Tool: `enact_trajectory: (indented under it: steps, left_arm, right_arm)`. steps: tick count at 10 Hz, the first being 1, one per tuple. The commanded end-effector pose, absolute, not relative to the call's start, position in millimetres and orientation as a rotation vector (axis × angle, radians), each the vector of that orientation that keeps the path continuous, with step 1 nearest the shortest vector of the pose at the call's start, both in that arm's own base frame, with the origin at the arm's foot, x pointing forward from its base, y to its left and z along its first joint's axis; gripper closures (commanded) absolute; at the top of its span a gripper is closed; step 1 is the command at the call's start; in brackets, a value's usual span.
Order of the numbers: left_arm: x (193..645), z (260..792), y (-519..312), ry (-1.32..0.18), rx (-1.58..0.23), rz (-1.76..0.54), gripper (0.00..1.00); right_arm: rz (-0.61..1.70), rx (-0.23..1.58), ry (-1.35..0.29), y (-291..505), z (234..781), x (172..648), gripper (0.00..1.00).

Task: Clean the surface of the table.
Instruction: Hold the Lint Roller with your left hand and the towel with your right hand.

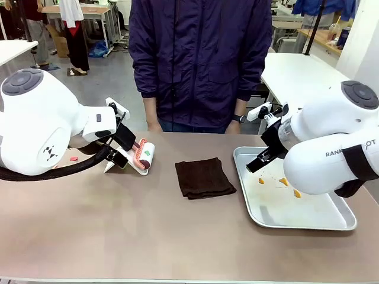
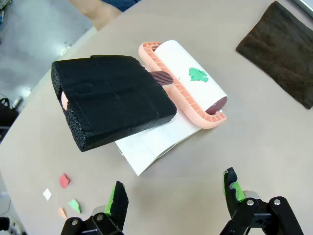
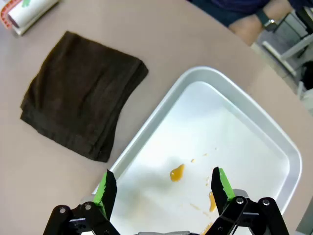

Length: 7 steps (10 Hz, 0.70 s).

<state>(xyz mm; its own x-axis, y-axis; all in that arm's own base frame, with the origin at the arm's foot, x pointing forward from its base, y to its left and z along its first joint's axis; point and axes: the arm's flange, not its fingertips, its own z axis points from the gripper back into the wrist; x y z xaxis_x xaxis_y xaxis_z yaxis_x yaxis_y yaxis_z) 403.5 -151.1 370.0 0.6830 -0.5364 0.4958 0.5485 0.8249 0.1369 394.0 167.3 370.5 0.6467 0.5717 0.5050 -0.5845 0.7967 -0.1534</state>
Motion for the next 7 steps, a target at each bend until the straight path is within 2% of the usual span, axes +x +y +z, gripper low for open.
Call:
enact_trajectory:
  steps: [1, 6, 7]
  left_arm:
    - [403.4, 370.1, -151.1, -0.549, -0.023, -0.609, 0.0]
    - [403.5, 370.0, -151.1, -0.548, -0.023, -0.608, 0.0]
    - [396.0, 374.5, -142.8, -0.525, -0.087, -0.594, 0.0]
  right_arm:
    - [0.657, 0.025, -0.566, 167.2, 370.6, 394.1, 0.0]
    - [0.658, 0.024, -0.566, 167.3, 370.5, 394.0, 0.0]
    - [0.656, 0.065, -0.498, 168.0, 374.9, 388.7, 0.0]
